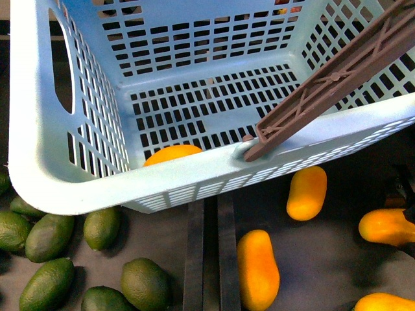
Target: Pick lemon and mango into basket
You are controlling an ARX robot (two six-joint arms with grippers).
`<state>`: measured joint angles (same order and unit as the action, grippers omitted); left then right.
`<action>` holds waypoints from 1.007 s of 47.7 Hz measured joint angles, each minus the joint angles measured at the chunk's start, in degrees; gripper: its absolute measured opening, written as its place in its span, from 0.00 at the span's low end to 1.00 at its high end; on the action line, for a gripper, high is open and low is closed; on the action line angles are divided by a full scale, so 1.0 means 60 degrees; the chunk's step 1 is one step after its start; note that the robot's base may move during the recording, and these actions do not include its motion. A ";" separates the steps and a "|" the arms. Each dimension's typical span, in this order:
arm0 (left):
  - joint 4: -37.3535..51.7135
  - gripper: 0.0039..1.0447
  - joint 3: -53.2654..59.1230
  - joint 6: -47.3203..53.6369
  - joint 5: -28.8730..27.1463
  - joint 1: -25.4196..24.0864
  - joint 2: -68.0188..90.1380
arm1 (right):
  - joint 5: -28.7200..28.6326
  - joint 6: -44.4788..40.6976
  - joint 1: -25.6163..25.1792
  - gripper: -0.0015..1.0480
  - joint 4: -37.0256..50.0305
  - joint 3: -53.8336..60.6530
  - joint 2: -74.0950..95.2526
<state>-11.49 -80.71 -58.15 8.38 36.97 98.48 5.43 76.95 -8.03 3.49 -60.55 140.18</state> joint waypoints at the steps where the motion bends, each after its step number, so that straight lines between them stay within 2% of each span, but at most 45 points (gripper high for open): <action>1: 0.0000 0.04 0.0000 0.0000 0.0000 0.0000 0.0000 | -0.0018 -0.0011 -0.0011 0.59 0.0044 0.0036 -0.0022; 11: 0.0000 0.04 0.0000 0.0000 0.0000 0.0000 0.0000 | 0.0175 -0.0437 -0.0291 0.58 0.0525 0.0907 -0.0965; 21: 0.0000 0.04 0.0000 -0.0004 -0.0004 0.0000 0.0000 | 0.0503 -0.1432 -0.1209 0.58 0.0984 0.2441 -0.4095; 33: 0.0000 0.04 0.0000 0.0000 0.0004 0.0000 0.0000 | 0.0510 -0.2113 -0.1705 0.58 0.0882 0.3544 -0.7581; 41: 0.0000 0.04 0.0000 0.0000 0.0000 0.0000 0.0000 | 0.0725 -0.2575 -0.1253 0.58 0.0470 0.3854 -1.0393; 48: 0.0000 0.04 0.0000 -0.0004 0.0000 0.0000 0.0000 | 0.1257 -0.3122 0.0069 0.58 0.0452 0.3690 -1.1653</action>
<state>-11.49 -80.71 -58.17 8.38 36.97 98.48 12.97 58.22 -7.62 6.20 -38.41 70.26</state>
